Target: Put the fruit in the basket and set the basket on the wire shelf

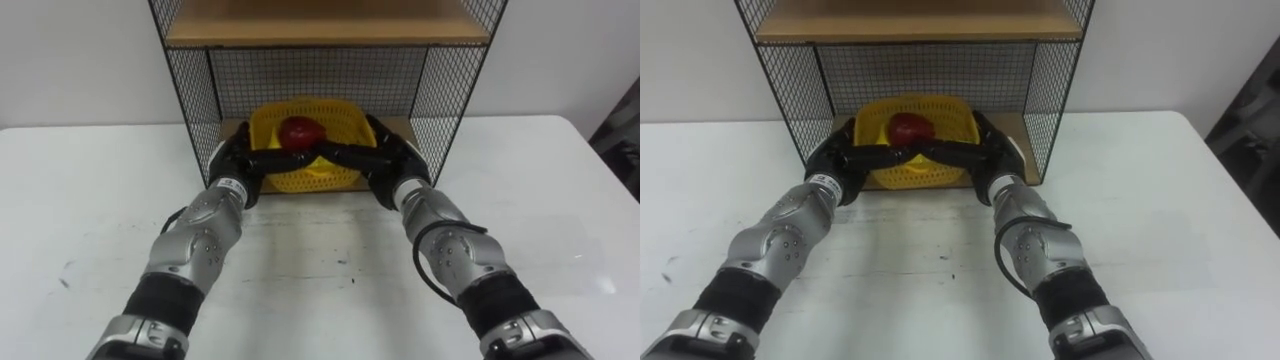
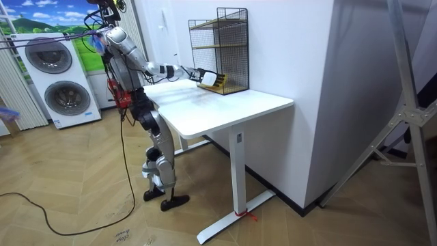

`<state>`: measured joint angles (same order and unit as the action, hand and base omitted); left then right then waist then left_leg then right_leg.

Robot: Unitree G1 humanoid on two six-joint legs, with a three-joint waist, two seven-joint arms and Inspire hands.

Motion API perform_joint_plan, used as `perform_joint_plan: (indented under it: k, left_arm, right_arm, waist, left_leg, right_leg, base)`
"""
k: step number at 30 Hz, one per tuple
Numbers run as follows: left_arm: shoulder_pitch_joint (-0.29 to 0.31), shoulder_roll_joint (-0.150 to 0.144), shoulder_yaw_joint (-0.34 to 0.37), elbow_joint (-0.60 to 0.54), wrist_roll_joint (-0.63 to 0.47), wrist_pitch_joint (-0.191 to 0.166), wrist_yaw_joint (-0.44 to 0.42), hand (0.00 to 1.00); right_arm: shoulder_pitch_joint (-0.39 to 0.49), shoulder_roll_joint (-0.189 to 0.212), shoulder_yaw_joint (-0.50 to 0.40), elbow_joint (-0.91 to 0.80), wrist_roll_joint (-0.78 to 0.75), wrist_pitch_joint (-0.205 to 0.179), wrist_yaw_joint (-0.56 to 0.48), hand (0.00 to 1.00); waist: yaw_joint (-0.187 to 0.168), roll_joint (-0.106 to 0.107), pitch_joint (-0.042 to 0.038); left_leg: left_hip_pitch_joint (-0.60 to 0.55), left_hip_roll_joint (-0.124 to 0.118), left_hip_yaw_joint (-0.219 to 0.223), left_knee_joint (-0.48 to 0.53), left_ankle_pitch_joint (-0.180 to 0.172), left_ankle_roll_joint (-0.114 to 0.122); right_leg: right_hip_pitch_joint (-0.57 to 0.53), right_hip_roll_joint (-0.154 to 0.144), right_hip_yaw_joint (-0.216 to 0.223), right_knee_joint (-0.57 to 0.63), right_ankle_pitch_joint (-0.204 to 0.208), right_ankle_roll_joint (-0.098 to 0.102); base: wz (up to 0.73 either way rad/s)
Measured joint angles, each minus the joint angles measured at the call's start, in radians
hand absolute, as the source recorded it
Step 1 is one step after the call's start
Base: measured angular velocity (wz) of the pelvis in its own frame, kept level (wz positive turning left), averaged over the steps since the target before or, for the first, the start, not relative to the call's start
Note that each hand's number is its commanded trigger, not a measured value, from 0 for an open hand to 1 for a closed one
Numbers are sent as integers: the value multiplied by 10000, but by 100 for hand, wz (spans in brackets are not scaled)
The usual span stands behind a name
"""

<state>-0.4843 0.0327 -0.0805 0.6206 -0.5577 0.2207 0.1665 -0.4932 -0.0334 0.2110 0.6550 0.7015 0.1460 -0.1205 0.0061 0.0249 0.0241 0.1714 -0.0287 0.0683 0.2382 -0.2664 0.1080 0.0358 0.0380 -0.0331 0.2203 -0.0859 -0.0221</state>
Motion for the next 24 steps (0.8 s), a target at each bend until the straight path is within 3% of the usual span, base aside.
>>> perform_joint_plan:
  k: [24]
  left_arm:
    - [-3,165,0,91,-689,11,211,0]
  right_arm:
    - [-1,-83,-25,-3,9,-12,58,0]
  waist:
    - [-63,55,-34]
  left_leg:
    - [114,2,-15,-16,9,2]
  right_leg:
    - [159,8,-10,-117,28,0]
  base:
    - [0]
